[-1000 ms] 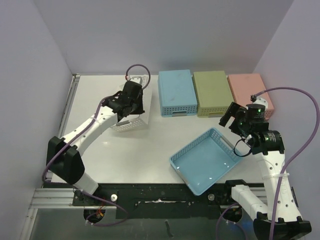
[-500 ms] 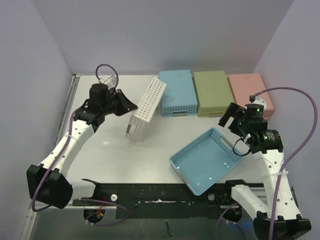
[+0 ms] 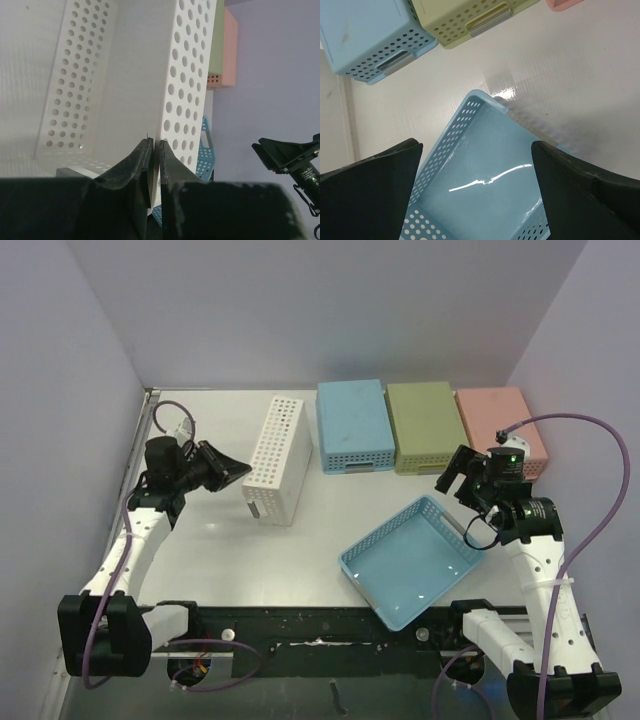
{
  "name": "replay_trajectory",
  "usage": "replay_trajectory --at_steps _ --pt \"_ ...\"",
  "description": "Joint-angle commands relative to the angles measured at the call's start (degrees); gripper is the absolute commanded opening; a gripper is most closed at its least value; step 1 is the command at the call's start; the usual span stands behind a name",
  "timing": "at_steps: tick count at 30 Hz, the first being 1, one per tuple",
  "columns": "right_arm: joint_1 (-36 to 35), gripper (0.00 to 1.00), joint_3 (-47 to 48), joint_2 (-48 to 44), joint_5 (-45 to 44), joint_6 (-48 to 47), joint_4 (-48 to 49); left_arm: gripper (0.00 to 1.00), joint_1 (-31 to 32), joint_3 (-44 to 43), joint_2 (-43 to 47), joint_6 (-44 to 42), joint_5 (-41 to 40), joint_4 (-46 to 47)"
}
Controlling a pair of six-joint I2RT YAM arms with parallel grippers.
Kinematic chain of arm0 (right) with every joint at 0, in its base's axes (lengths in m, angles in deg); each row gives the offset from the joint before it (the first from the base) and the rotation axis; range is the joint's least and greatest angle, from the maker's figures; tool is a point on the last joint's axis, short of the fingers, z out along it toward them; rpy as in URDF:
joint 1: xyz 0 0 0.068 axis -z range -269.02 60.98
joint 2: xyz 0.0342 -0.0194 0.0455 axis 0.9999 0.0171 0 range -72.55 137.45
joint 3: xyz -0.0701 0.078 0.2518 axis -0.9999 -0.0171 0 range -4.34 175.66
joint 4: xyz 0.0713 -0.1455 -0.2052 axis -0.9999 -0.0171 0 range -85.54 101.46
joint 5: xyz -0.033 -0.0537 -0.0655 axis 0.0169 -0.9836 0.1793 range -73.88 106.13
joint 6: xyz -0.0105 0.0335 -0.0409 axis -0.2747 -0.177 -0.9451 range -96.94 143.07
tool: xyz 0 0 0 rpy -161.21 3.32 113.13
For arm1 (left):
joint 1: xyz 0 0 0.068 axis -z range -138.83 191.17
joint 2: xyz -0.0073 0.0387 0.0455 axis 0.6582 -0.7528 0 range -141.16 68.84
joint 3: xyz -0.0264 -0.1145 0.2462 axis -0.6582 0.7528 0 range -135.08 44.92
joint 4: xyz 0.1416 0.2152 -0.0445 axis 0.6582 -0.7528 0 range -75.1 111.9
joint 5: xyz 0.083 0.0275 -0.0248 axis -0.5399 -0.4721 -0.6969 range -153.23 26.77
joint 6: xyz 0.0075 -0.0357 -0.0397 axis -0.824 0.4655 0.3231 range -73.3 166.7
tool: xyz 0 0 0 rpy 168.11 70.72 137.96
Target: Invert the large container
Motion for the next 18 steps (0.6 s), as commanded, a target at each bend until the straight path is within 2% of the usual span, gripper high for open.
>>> replay_trajectory --at_steps 1,5,7,10,12,14,18 --pt "0.0 0.97 0.1 0.1 1.0 0.0 2.7 0.00 -4.5 2.4 1.2 1.0 3.0 0.9" --pt "-0.1 0.98 0.1 0.1 1.0 0.0 2.6 0.00 -9.7 2.8 0.2 -1.5 5.3 -0.6" --pt "0.0 0.98 0.0 0.0 0.9 0.0 2.5 0.00 -12.6 1.5 -0.6 -5.4 4.5 -4.9" --pt "0.0 0.98 -0.1 -0.2 0.8 -0.1 2.3 0.00 -15.4 -1.3 -1.9 -11.2 0.5 -11.6" --pt "0.0 0.98 -0.2 -0.2 0.7 -0.1 2.4 0.02 -15.7 -3.5 -2.8 -13.6 -5.3 -15.9" --pt "0.0 0.97 -0.3 -0.1 0.9 0.0 2.4 0.10 -16.0 -5.3 -3.2 -14.9 -9.6 -18.3" --pt "0.0 0.98 -0.5 0.2 1.5 1.4 2.6 0.40 -16.3 -9.6 -3.0 -16.6 -16.8 -22.1"
